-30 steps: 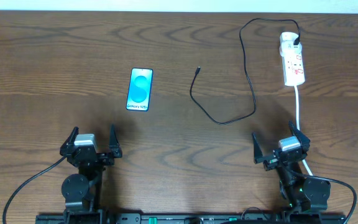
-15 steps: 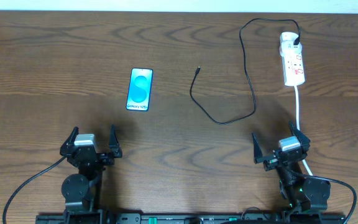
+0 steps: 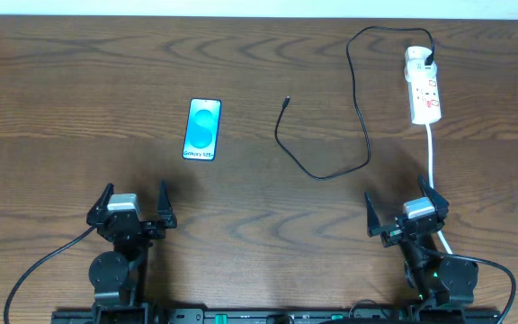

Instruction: Plug charger to phone and switch on socket

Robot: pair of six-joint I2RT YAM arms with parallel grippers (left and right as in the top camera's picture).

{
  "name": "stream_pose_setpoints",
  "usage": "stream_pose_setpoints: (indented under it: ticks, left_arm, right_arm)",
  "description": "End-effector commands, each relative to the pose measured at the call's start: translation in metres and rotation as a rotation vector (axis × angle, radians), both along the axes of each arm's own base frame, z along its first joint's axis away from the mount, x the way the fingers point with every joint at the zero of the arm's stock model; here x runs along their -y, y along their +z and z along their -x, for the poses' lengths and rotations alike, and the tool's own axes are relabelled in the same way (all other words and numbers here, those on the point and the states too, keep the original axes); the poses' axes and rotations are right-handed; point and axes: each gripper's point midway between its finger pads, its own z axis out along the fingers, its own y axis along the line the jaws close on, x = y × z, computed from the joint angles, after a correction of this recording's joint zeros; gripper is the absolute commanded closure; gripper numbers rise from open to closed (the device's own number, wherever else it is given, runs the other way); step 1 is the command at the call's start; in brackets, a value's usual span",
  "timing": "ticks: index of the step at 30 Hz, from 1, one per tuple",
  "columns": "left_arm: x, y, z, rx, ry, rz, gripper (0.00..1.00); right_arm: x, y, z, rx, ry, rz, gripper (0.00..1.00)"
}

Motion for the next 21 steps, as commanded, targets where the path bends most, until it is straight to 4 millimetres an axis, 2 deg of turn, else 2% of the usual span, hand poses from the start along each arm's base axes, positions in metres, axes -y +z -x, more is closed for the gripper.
stream_pose_setpoints:
  ticks: [1,21]
  left_arm:
    - [0.0005,-0.0142,0.0014,-0.05,-0.004,-0.012,0.02]
    - [0.0005,-0.0142,0.0014,-0.05,-0.004,-0.012,0.02]
  right_arm:
    - [-0.003,-0.001,0.0008,-0.004,0.014,-0.014,0.01]
    - [-0.003,-0.0009,0.0008,-0.003,0.014,-0.014,0.01]
